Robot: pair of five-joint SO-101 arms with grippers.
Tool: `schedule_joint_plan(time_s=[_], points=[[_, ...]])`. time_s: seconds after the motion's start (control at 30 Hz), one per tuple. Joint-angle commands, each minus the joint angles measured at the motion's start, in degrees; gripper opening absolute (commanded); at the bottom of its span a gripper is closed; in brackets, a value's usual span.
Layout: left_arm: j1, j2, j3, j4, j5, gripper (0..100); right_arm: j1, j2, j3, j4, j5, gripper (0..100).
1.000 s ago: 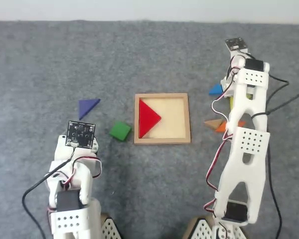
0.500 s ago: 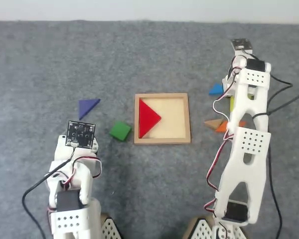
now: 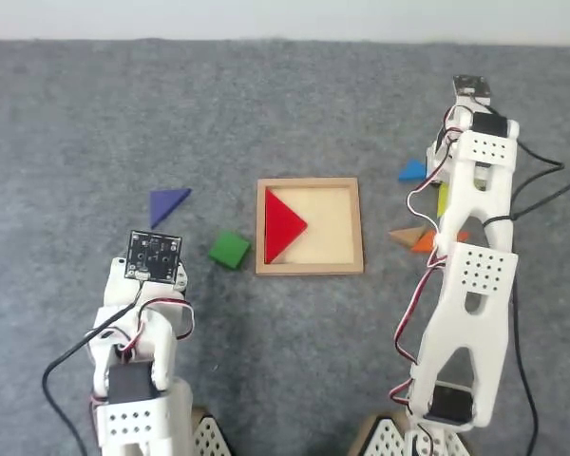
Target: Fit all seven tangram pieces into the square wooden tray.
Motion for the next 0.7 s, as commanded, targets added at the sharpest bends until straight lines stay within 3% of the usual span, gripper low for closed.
schedule_joint_plan(time_s=[0.0,0.2,0.47,0.67], points=[[0.2,-1.4,-0.8,0.4,-0.5,1,2.2,-0.7,-1.7,1.0,-0.2,30.3],[0.2,-1.4,-0.8,0.4,-0.5,1,2.3,-0.6,-1.7,1.0,-0.4,22.4],[0.2,-1.4,-0.8,0.4,-0.5,1,2.3,-0.7,-1.8,2.0,-0.5,22.1],[0.2,-1.4,-0.8,0.4,-0.5,1,2.3,-0.7,-8.4,10.1,-4.0,22.1]])
